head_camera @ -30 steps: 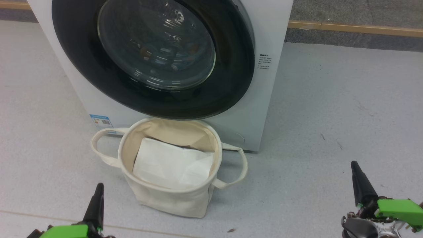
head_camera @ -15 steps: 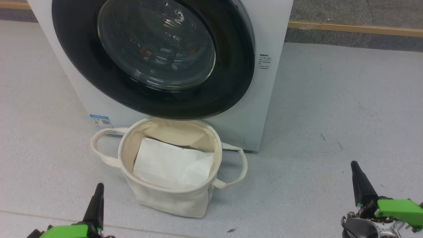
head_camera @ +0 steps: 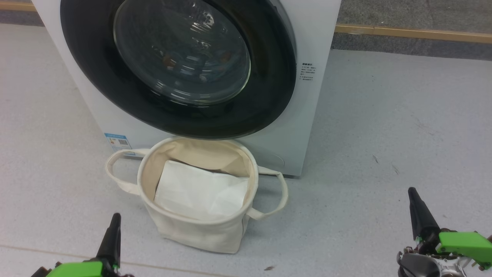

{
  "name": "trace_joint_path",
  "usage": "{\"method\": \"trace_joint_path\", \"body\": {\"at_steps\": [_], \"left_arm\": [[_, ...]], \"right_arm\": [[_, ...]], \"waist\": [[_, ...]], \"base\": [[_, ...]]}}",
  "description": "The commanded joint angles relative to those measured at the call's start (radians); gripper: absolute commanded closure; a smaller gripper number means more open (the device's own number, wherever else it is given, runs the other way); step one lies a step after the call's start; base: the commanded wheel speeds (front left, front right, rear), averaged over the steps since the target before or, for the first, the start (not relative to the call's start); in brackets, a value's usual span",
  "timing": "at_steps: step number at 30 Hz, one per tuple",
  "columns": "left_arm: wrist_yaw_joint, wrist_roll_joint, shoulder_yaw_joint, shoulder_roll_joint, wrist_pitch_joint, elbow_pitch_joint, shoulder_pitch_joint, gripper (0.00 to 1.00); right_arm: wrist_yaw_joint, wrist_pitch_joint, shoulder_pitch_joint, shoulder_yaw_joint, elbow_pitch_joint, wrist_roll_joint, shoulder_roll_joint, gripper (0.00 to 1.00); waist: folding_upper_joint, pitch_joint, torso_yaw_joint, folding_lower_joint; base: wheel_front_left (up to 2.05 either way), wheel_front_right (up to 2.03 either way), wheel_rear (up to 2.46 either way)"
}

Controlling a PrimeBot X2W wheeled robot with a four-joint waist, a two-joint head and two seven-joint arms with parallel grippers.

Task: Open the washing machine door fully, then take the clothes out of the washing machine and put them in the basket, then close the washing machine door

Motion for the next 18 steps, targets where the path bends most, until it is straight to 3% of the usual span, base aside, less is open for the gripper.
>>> {"method": "trace_joint_path", "body": {"at_steps": [1,18], "left_arm": [[-0.007,-0.004,0.034,0.005,0.005,-0.038,-0.043,1.0],[-0.007,-0.004,0.034,0.005,0.005,-0.038,-0.043,1.0]], "right_arm": [[0.0,0.007,-0.015,0.02,-0.038,0.006,-0.006,1.0],[0.0,0.007,-0.015,0.02,-0.038,0.006,-0.006,1.0]], "waist": [[0.0,0.0,0.0,0.0],[0.0,0.0,0.0,0.0]], "base": [[0.0,0.0,0.0],[0.0,0.0,0.0]]}}
